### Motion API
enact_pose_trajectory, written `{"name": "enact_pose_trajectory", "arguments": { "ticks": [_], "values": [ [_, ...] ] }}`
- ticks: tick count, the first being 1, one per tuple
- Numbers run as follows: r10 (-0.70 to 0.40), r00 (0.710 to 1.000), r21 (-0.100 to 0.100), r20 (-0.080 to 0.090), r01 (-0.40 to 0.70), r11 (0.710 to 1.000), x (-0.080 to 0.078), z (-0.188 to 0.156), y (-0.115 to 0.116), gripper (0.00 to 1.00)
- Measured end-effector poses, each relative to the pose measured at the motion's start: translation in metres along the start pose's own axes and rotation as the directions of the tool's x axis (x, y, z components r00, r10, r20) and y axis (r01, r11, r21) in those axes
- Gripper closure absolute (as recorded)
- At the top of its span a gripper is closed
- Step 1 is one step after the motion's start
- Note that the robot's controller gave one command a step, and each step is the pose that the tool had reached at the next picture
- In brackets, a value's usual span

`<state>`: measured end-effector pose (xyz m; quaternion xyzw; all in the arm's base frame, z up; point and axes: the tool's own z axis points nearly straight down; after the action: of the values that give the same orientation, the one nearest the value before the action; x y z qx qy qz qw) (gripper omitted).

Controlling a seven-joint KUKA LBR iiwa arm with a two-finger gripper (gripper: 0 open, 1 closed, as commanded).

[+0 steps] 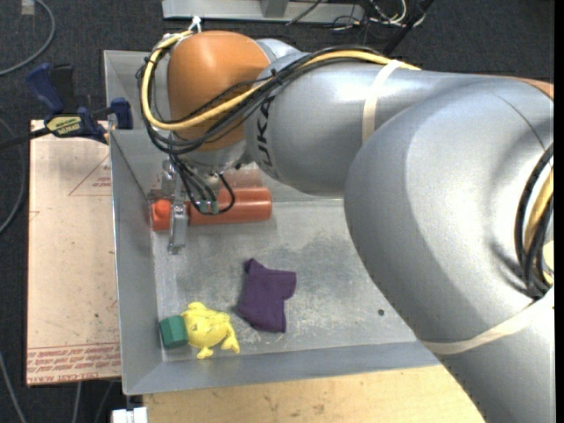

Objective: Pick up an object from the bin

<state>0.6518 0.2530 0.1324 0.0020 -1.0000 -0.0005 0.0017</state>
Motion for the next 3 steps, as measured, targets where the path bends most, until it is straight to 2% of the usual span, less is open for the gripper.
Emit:
{"name": "enact_pose_trajectory", "arguments": {
  "ticks": [1,2,3],
  "values": [
    [0.003,1.000,-0.001,0.005,-0.003,1.000,-0.001,-0.006,-0.001,0.00],
    [0.004,1.000,-0.005,0.010,-0.004,1.000,-0.001,0.040,-0.065,0.00],
    [0.010,1.000,0.001,0.001,-0.010,1.000,0.002,0.017,-0.086,0.00]
  ]
}}
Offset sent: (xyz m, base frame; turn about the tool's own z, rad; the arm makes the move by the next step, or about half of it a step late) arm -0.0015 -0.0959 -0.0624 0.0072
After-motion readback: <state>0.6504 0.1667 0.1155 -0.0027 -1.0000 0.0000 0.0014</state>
